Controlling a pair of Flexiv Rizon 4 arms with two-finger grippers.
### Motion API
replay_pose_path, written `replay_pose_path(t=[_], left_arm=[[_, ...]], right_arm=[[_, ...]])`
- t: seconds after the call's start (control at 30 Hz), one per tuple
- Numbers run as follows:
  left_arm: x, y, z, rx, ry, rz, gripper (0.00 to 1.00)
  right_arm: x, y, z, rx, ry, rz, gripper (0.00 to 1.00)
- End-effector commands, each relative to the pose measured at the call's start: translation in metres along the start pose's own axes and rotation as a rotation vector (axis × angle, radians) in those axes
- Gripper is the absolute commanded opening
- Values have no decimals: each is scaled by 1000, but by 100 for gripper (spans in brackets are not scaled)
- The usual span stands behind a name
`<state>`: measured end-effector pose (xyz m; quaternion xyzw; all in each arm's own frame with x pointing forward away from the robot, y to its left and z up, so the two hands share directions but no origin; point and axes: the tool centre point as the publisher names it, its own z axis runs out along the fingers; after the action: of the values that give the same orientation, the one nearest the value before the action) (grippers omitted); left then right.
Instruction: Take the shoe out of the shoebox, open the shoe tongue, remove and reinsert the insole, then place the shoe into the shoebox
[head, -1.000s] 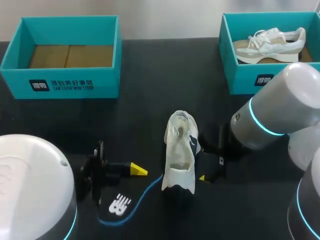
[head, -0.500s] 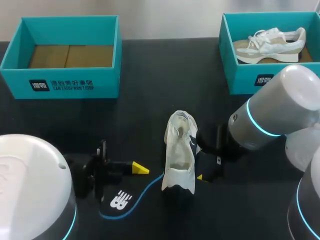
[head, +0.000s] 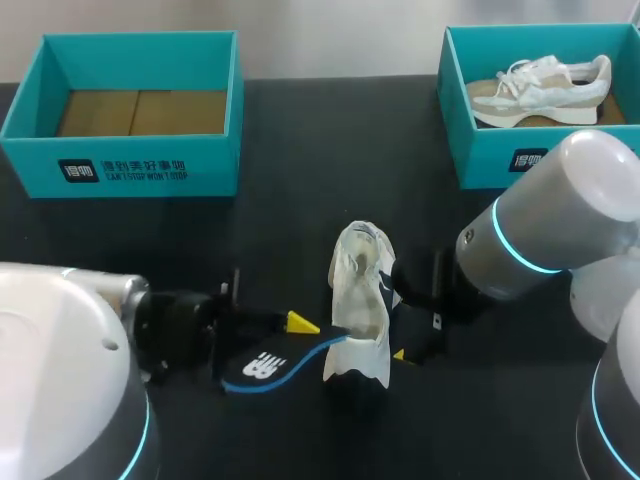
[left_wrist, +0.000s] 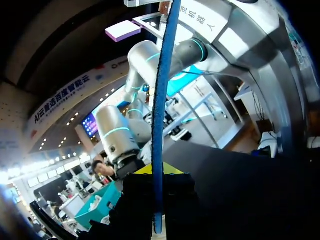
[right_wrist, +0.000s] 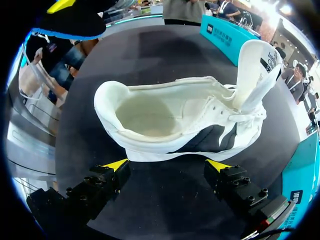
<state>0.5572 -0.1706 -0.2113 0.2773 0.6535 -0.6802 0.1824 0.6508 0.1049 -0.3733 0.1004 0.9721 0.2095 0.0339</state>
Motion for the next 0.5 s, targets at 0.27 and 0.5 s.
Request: replay_pose_path(t=[0.27,0.5], left_arm=[[-6,57,24,146,38,-36,0],[-7,55,24,145,51,-40,0]], right_arm=[[1,0,1,1,-3,0,100],[1,0,1,1,-3,0,100]])
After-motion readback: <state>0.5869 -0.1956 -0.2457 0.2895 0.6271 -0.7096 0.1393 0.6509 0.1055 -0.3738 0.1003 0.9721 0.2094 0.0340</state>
